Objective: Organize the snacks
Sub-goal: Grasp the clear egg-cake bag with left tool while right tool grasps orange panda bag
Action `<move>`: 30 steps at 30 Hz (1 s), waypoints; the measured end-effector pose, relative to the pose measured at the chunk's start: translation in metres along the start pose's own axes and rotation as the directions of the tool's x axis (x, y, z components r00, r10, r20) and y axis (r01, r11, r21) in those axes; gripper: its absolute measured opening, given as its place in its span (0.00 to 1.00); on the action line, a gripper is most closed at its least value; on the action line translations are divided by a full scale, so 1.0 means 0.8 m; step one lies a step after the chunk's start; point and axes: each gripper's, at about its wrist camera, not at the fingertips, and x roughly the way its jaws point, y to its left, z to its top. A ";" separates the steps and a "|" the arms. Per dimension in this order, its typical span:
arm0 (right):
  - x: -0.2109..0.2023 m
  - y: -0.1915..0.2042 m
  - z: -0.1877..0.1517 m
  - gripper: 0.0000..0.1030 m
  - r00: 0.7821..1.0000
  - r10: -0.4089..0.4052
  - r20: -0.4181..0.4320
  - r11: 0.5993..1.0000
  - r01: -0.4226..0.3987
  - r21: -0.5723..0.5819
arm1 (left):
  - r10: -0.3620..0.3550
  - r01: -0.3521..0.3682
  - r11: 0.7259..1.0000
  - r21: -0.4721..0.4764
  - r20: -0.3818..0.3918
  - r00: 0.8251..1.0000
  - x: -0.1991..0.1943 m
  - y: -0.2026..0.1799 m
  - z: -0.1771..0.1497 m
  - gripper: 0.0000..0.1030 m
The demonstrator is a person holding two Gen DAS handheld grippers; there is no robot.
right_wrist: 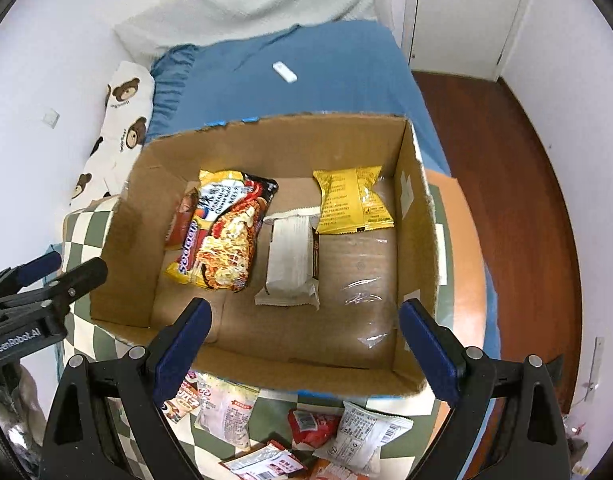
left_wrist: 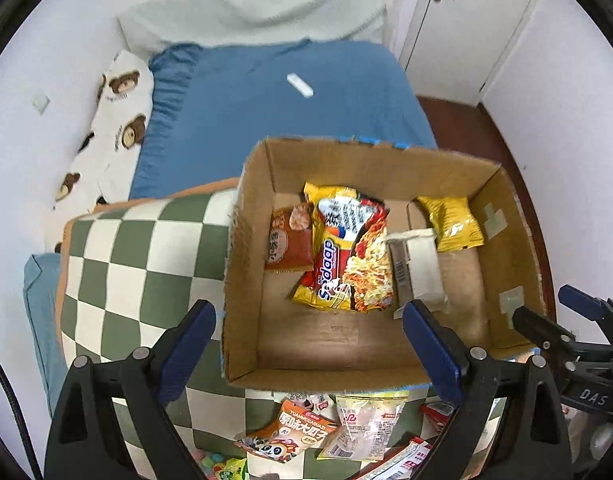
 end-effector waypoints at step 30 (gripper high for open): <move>-0.002 -0.053 -0.289 0.87 0.990 0.144 0.006 0.931 -0.138 0.339 | 0.044 -0.031 0.977 0.209 -0.058 0.997 0.034 -0.056 -0.281 0.93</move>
